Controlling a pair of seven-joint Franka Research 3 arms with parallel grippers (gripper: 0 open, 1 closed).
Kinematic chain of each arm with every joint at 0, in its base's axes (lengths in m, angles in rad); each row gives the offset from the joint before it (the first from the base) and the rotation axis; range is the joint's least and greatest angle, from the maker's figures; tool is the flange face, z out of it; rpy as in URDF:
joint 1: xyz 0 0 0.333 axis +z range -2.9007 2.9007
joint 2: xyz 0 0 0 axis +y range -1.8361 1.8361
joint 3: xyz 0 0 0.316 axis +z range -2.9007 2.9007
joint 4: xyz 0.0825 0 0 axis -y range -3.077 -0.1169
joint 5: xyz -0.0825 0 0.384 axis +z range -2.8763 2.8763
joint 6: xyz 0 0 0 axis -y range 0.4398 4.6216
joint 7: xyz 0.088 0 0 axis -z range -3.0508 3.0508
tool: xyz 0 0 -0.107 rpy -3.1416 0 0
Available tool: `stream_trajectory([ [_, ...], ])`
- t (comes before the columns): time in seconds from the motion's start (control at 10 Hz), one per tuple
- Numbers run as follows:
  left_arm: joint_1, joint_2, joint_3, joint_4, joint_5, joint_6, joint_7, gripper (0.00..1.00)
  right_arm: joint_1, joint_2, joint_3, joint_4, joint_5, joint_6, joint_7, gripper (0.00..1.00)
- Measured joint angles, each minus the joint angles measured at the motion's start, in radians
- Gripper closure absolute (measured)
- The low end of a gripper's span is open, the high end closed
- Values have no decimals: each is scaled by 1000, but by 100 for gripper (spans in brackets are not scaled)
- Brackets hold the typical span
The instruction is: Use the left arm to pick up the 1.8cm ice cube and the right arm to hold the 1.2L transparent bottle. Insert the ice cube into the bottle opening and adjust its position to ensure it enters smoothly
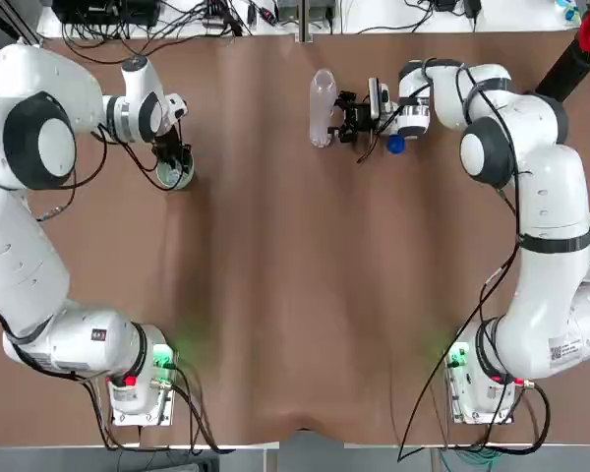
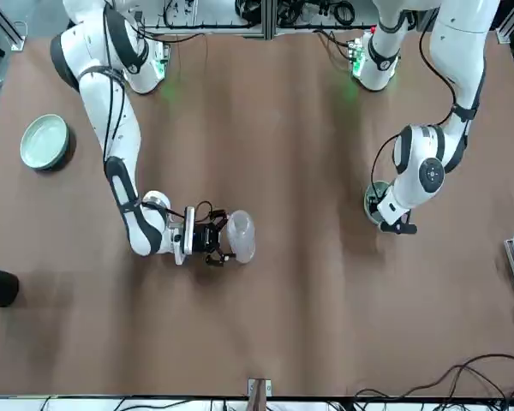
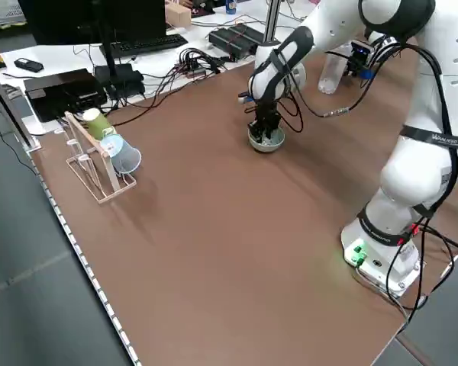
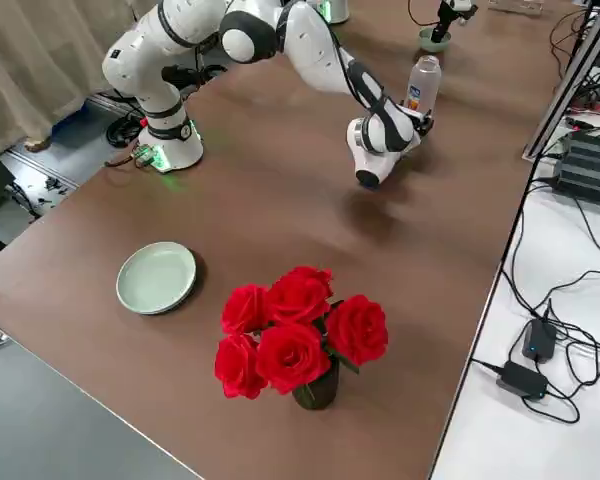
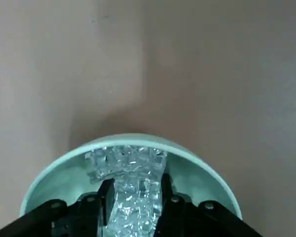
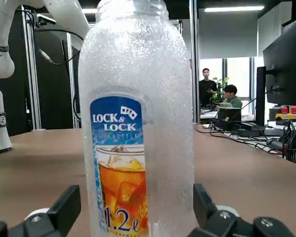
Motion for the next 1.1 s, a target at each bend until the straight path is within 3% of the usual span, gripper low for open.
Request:
stream_trajectory([
  [0.6, 0, -31, 0, 6, 0, -16, -6, 60, 0, 1, 0, 0, 4, 0, -3, 0],
  [1.1, 4, -172, 1, 11, 0, -163, -12, 60, 0, 1, 0, 1, 6, 0, -3, 0],
])
